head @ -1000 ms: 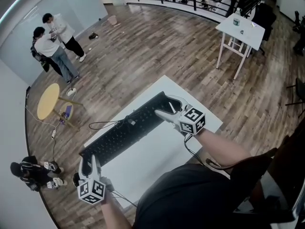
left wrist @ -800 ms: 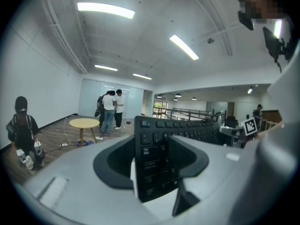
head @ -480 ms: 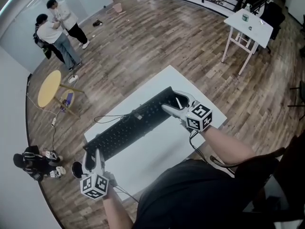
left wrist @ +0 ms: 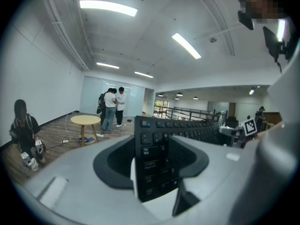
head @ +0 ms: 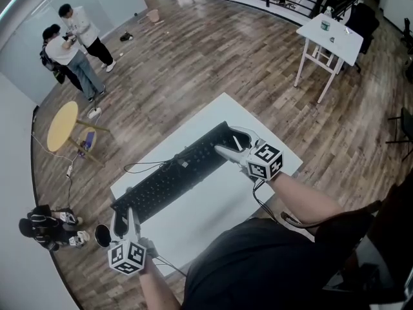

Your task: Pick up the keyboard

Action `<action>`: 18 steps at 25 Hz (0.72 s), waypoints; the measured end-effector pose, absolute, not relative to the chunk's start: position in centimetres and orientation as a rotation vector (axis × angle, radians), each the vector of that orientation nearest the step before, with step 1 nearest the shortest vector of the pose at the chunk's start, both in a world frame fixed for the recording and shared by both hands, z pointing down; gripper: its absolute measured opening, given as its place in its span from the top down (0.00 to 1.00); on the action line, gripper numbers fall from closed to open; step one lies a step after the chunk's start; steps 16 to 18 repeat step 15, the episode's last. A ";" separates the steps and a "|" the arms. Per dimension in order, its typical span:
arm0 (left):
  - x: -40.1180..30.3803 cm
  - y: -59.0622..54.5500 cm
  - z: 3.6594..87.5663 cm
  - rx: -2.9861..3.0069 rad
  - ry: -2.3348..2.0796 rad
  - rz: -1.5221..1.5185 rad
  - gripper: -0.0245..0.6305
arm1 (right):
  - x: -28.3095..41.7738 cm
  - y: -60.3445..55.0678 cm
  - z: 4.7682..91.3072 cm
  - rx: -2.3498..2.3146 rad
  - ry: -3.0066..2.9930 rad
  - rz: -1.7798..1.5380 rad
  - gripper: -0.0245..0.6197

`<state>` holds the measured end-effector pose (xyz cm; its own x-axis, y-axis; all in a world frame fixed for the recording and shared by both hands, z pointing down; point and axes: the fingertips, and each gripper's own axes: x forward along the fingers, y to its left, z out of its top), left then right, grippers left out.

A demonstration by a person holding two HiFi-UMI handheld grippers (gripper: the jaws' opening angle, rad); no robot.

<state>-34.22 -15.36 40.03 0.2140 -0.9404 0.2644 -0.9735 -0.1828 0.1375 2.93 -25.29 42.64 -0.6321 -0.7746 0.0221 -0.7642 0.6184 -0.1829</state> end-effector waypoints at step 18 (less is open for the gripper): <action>-34.1 -13.8 42.2 2.195 -1.779 0.169 0.63 | 3.1 -23.7 44.2 -1.329 2.783 -0.298 0.50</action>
